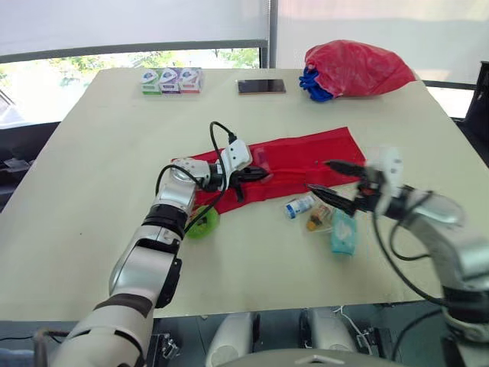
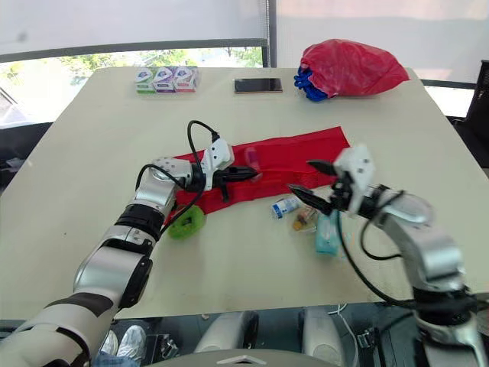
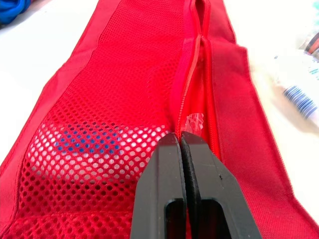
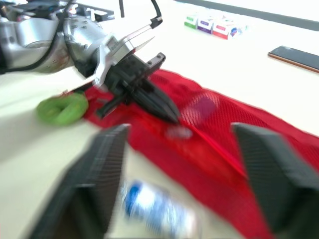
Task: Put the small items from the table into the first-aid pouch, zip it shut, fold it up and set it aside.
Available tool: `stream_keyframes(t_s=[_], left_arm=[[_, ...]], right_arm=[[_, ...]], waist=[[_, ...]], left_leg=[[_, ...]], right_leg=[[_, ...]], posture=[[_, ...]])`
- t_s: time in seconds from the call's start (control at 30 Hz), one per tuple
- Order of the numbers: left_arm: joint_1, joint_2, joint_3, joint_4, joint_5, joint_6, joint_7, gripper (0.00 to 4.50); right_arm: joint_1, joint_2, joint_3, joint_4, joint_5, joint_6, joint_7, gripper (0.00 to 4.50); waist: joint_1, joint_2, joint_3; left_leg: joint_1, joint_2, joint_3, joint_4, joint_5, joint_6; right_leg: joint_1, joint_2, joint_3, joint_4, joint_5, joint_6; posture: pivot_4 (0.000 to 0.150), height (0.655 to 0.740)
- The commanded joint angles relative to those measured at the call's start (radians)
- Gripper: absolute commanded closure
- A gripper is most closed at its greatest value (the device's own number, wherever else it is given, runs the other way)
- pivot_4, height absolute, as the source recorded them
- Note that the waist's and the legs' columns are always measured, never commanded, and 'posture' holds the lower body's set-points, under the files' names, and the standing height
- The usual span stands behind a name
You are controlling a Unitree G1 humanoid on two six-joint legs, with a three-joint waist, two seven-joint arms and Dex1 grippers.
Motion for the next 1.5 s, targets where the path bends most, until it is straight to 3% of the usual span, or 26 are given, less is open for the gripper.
stream_keyframes(t_s=[0.03,0.3,0.47,0.63,0.83,1.07,1.27,1.5], left_arm=[[-0.024,0.002,0.016,0.023,0.0,-0.038,-0.019,4.5],[-0.054,-0.01,0.017,0.089,0.01,-0.096,-0.04,4.5],[-0.067,-0.017,0.016,0.115,0.013,-0.111,-0.043,4.5],[-0.07,-0.018,0.015,0.124,0.015,-0.119,-0.046,4.5],[-0.071,-0.022,0.016,0.124,0.016,-0.131,-0.039,4.5],[-0.081,-0.027,0.015,0.13,0.025,-0.146,-0.032,4.5],[-0.095,-0.043,0.013,0.141,0.035,-0.154,-0.025,4.5],[-0.099,-0.057,0.014,0.16,0.046,-0.17,-0.013,4.5]], right_arm=[[0.104,-0.159,-0.209,-0.079,0.122,0.027,0.131,0.03],[0.281,-0.372,-0.552,0.025,0.236,-0.011,0.419,0.03],[0.293,-0.478,-0.616,0.117,0.193,-0.058,0.528,0.03],[0.279,-0.503,-0.574,0.144,0.192,-0.073,0.542,0.03],[0.226,-0.504,-0.324,0.098,0.034,-0.126,0.391,0.03],[-0.133,-0.436,0.089,0.143,-0.078,-0.103,0.274,0.03],[-0.411,-0.312,0.418,0.238,-0.177,-0.026,0.334,0.03],[-0.613,-0.159,0.656,0.413,-0.372,-0.049,0.332,0.03]], waist=[[0.0,0.0,0.0],[0.002,0.0,0.001],[0.004,0.0,0.001],[0.006,-0.001,0.001],[0.005,-0.001,0.001],[0.003,0.0,0.001],[0.004,-0.001,0.002],[0.0,-0.001,0.002]], left_leg=[[0.0,0.0,0.0,0.0,-0.002,0.003],[0.002,0.002,0.001,0.001,-0.003,0.005],[0.002,0.001,0.002,0.001,-0.003,0.005],[0.002,0.002,0.002,0.001,-0.003,0.005],[0.002,0.002,0.002,0.001,-0.003,0.004],[0.0,0.002,0.002,0.001,0.0,0.0],[-0.002,0.001,0.0,0.002,0.0,0.0],[-0.005,0.0,-0.002,0.003,0.0,0.0]], right_leg=[[0.0,0.0,0.0,0.0,0.0,0.0],[0.003,0.001,0.0,0.0,0.0,0.0],[0.003,0.0,0.001,-0.001,0.0,0.001],[0.003,0.0,0.0,-0.001,0.0,0.001],[0.003,0.0,0.001,-0.001,0.001,0.001],[0.001,-0.001,0.001,-0.001,0.001,0.001],[0.0,-0.001,-0.001,-0.002,0.001,0.001],[-0.003,-0.001,-0.004,-0.001,0.001,0.001]], posture=[[0.15,0.74],[0.15,0.74],[0.15,0.74],[0.15,0.74],[0.15,0.74],[0.15,0.74],[0.15,0.74],[0.15,0.74]])
